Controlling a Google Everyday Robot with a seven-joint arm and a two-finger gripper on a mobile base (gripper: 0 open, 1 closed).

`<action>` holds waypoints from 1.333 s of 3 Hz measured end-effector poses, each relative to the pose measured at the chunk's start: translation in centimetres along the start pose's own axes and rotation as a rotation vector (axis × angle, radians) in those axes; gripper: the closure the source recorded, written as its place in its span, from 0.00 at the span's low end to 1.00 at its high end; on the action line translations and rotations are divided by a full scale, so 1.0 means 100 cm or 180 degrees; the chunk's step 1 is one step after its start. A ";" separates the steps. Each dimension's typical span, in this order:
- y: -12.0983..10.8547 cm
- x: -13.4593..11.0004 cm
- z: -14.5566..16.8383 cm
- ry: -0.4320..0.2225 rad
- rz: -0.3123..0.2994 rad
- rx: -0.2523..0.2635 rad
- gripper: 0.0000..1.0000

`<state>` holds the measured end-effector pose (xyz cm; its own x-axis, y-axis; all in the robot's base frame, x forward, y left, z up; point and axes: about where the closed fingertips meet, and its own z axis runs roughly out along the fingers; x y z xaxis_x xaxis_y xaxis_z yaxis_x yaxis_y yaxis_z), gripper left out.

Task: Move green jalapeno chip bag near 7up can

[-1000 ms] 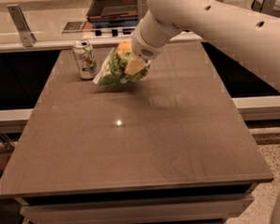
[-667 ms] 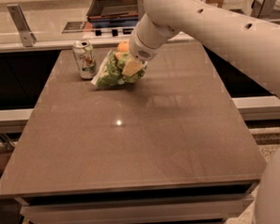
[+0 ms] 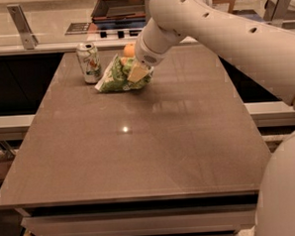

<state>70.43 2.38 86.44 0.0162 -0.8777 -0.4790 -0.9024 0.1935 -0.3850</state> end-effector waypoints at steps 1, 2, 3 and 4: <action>0.001 0.000 0.002 0.0001 -0.0003 -0.0009 0.59; 0.002 -0.001 0.003 0.0002 -0.0006 -0.0019 0.36; 0.003 -0.001 0.005 0.0003 -0.0009 -0.0029 0.13; 0.004 -0.001 0.006 0.0005 -0.0012 -0.0039 0.00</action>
Offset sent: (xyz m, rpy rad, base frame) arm -0.0002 0.0010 -0.0012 -0.0006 0.0018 0.0017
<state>70.32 2.86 85.84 0.0190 -0.8790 -0.4764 -0.9075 0.1848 -0.3772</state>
